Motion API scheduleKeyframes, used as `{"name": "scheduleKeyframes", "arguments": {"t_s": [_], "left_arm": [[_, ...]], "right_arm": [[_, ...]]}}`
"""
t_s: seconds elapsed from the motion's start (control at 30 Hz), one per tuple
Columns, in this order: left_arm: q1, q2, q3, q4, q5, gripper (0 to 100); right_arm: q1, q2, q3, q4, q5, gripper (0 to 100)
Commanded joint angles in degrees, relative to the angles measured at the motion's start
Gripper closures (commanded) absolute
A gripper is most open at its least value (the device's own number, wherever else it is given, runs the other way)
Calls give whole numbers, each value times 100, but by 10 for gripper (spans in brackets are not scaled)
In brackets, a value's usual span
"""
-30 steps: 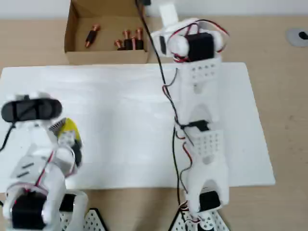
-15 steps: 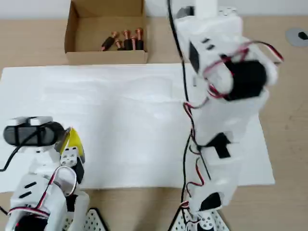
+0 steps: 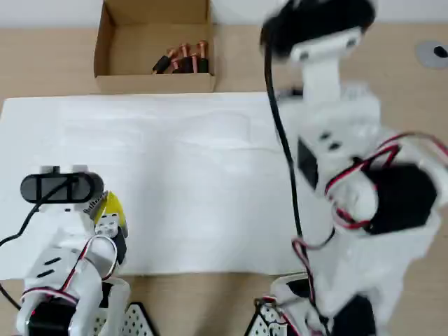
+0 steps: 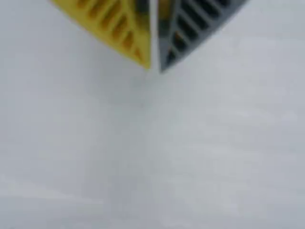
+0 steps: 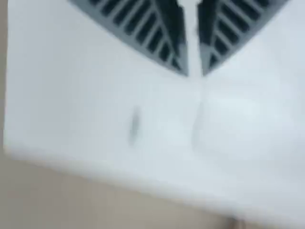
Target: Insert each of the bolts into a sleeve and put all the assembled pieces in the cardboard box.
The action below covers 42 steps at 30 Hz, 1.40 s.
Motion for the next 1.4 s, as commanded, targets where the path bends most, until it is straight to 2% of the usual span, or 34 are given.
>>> {"name": "scheduleKeyframes", "arguments": {"t_s": [0.0, 0.3, 0.5, 0.67, 0.8, 0.93, 1.2, 1.37], "left_arm": [[-79, -31, 211, -18, 35, 991], [-79, -31, 1354, -26, 9, 991], [-88, -31, 1486, -35, 18, 991], [-88, -31, 1530, -70, 9, 991], [-88, -31, 2048, -308, 9, 991], [-70, -22, 2664, -598, 35, 991], [-62, -22, 2611, -571, 18, 991], [-62, -22, 2611, -580, 18, 991]], "right_arm": [[268, -1191, 2299, -536, 44, 988], [593, -3477, 6484, -1925, 70, 988], [585, -5112, 8207, -2690, 70, 988], [558, -6686, 9393, -2743, 79, 988], [549, -8092, 10132, -2708, 79, 988], [585, -7802, 10343, -2699, 70, 988], [585, -8040, 11345, -2391, 70, 988], [593, -8022, 11363, -2356, 70, 988]]}}
